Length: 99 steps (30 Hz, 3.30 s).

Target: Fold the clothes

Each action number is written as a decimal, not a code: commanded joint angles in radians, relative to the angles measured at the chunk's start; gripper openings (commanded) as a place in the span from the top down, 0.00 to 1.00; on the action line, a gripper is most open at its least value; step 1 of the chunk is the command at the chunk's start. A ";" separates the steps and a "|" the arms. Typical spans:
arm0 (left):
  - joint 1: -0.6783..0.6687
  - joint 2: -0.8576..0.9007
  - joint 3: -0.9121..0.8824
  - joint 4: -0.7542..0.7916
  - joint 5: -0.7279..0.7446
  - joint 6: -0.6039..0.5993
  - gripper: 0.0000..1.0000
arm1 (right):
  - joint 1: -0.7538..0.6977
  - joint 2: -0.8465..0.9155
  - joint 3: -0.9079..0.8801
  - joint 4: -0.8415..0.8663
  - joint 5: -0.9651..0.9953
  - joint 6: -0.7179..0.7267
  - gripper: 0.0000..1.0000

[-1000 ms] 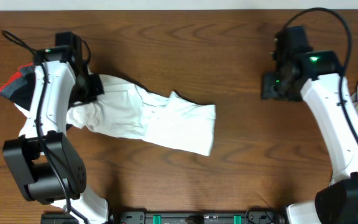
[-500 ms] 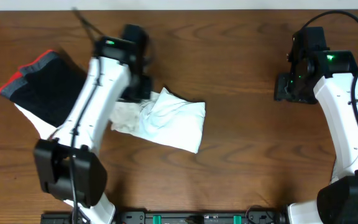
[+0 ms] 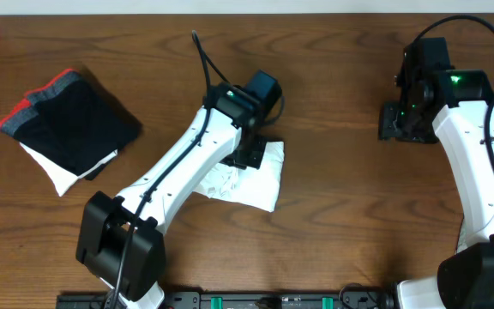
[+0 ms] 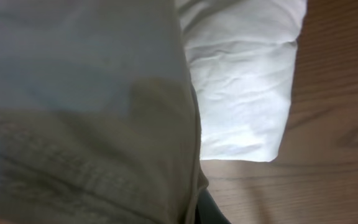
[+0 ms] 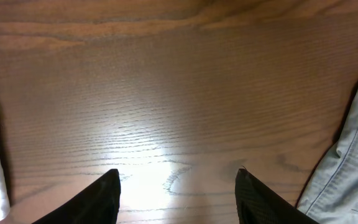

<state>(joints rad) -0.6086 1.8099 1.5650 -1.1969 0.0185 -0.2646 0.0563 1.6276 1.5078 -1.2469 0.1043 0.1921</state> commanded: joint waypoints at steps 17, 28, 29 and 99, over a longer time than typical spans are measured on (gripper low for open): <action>-0.068 -0.061 0.025 0.023 0.047 0.004 0.76 | -0.002 0.002 -0.006 -0.002 -0.075 -0.018 0.40; 0.289 -0.156 0.022 0.022 -0.082 0.000 0.73 | 0.153 0.005 -0.006 0.009 -0.443 -0.308 0.39; 0.324 -0.154 0.019 0.029 -0.072 0.000 0.71 | 0.188 0.007 -0.006 0.021 -0.455 -0.322 0.39; 0.373 0.311 0.007 0.306 0.285 0.477 0.56 | 0.678 0.179 -0.360 0.496 -0.498 0.184 0.49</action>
<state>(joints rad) -0.2268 2.0945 1.5711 -0.8688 0.2893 0.1955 0.7235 1.8023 1.1950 -0.7853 -0.3740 0.3374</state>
